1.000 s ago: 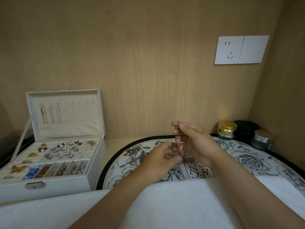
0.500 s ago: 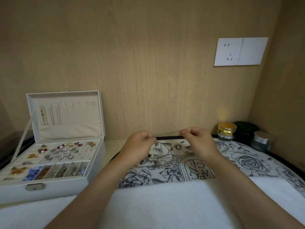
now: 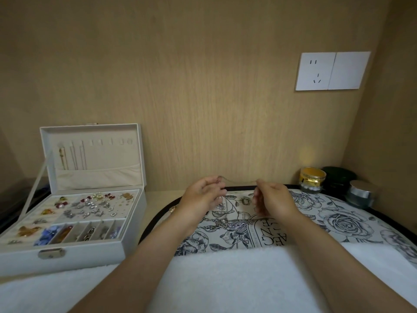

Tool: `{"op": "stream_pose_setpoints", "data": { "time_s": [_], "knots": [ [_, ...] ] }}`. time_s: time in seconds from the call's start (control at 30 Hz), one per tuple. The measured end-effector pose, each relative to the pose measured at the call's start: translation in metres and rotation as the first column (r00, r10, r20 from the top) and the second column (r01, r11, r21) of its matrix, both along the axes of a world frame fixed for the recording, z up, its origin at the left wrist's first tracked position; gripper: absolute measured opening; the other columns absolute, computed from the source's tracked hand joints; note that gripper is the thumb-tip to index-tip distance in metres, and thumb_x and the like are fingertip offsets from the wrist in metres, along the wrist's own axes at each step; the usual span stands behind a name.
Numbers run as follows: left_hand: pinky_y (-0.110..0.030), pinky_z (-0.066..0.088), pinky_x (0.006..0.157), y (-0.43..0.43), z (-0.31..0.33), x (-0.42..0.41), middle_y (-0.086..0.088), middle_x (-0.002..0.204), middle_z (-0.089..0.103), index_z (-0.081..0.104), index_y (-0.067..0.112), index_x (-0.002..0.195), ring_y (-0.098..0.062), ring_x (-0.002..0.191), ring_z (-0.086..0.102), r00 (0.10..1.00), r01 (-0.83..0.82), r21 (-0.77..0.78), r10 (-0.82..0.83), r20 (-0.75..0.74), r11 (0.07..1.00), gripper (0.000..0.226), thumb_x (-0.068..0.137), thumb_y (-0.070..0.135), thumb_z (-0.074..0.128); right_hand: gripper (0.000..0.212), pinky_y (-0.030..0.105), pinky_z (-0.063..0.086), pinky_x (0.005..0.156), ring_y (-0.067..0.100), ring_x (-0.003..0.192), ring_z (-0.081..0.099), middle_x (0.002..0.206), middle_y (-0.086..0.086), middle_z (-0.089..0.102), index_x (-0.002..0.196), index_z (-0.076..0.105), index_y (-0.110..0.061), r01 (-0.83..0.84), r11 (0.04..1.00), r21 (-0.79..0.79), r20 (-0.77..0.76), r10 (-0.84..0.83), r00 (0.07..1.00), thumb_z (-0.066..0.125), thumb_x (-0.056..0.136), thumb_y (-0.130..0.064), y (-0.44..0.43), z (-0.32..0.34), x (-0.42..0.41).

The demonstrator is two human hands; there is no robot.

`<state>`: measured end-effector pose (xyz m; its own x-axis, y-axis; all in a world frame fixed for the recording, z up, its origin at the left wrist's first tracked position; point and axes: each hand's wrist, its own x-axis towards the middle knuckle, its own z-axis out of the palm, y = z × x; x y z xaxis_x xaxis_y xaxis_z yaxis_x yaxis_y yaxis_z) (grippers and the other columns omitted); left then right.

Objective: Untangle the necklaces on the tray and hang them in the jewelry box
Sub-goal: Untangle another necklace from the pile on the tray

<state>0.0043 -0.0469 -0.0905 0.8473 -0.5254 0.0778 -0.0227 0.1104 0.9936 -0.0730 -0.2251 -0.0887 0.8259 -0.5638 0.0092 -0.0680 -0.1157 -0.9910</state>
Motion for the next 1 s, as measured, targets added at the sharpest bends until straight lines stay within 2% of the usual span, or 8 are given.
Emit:
{"op": "stream_pose_setpoints", "data": {
  "time_s": [0.13,0.23,0.33,0.43,0.6,0.67,0.83,1.0],
  "knots": [
    [-0.022,0.054,0.087,0.001,-0.010,0.000,0.013,0.129,0.056,0.036,0.036,0.147,-0.001,0.106,0.061,0.920,-0.130,0.308,-0.001,0.392,0.943,0.059,0.097,0.014,0.059,0.034,0.033,0.051,0.073,0.023,0.076,0.068,0.090,0.010,0.076,0.083,0.071,-0.013,0.096,0.980,-0.175,-0.014,-0.100,0.995,0.048,0.103,-0.027,-0.008,-0.006,0.003],
    [-0.029,0.055,0.083,0.005,-0.015,0.000,0.014,0.110,0.061,0.056,0.038,0.122,-0.003,0.089,0.060,0.808,-0.192,0.411,-0.094,0.581,0.891,0.036,0.093,0.019,0.064,0.026,0.035,0.050,0.083,0.027,0.095,0.067,0.102,0.009,0.074,0.104,0.073,-0.013,0.073,0.896,-0.438,-0.137,-0.147,0.980,0.050,0.102,-0.026,-0.012,-0.010,0.002],
    [-0.032,0.051,0.083,0.009,-0.023,-0.003,0.015,0.096,0.060,0.067,0.036,0.096,-0.001,0.089,0.054,0.659,-0.222,0.582,-0.319,0.681,0.782,0.017,0.082,0.043,0.074,0.024,0.034,0.051,0.084,0.024,0.097,0.063,0.107,0.002,0.068,0.108,0.071,-0.022,-0.067,0.599,-0.798,-0.327,-0.336,0.883,0.056,0.094,-0.034,-0.010,-0.010,-0.002],
    [-0.033,0.046,0.088,0.007,-0.028,-0.004,0.016,0.099,0.057,0.071,0.035,0.094,-0.004,0.099,0.050,0.563,-0.263,0.609,-0.393,0.727,0.749,0.014,0.085,0.046,0.070,0.034,0.036,0.048,0.086,0.024,0.106,0.055,0.115,0.004,0.058,0.116,0.062,-0.023,-0.065,0.399,-0.915,-0.232,-0.387,0.892,0.069,0.084,-0.033,-0.009,-0.007,-0.004],
    [-0.036,0.045,0.088,0.005,-0.031,-0.001,0.006,0.103,0.061,0.069,0.024,0.102,-0.016,0.101,0.054,0.428,-0.363,0.595,-0.438,0.790,0.717,0.014,0.097,0.030,0.058,0.032,0.017,0.052,0.078,0.001,0.087,0.063,0.095,-0.015,0.069,0.086,0.072,-0.034,-0.333,0.664,-0.669,-0.276,0.193,0.941,0.059,0.087,-0.004,-0.001,-0.008,-0.008],
    [-0.032,0.044,0.083,0.007,-0.032,-0.003,0.006,0.100,0.061,0.063,0.020,0.099,-0.016,0.096,0.054,0.491,-0.347,0.574,-0.378,0.785,0.741,0.012,0.100,0.023,0.051,0.037,0.005,0.045,0.071,-0.001,0.086,0.063,0.093,-0.014,0.071,0.088,0.074,-0.033,-0.415,0.656,-0.630,-0.332,0.256,0.908,0.057,0.085,0.000,0.000,-0.012,-0.007],
    [-0.024,0.048,0.057,0.012,-0.020,-0.012,0.008,0.083,0.069,0.060,0.029,0.080,-0.020,0.068,0.062,0.893,-0.134,0.408,-0.068,0.444,0.903,0.028,0.098,0.017,0.041,0.025,0.005,0.042,0.072,-0.005,0.085,0.059,0.090,-0.018,0.065,0.082,0.072,-0.034,-0.436,0.600,-0.671,-0.348,0.264,0.900,0.068,0.084,-0.009,-0.004,-0.015,-0.005],
    [-0.022,0.038,0.052,0.025,-0.010,-0.008,0.005,0.054,0.048,0.056,0.022,0.057,-0.011,0.053,0.045,0.948,-0.003,0.478,-0.149,0.280,0.878,0.031,0.084,0.017,0.044,0.019,0.020,0.051,0.089,-0.001,0.093,0.065,0.093,-0.015,0.072,0.075,0.073,-0.035,-0.420,0.607,-0.675,-0.319,0.273,0.907,0.076,0.086,-0.020,-0.004,-0.015,-0.004]
  ]
}}
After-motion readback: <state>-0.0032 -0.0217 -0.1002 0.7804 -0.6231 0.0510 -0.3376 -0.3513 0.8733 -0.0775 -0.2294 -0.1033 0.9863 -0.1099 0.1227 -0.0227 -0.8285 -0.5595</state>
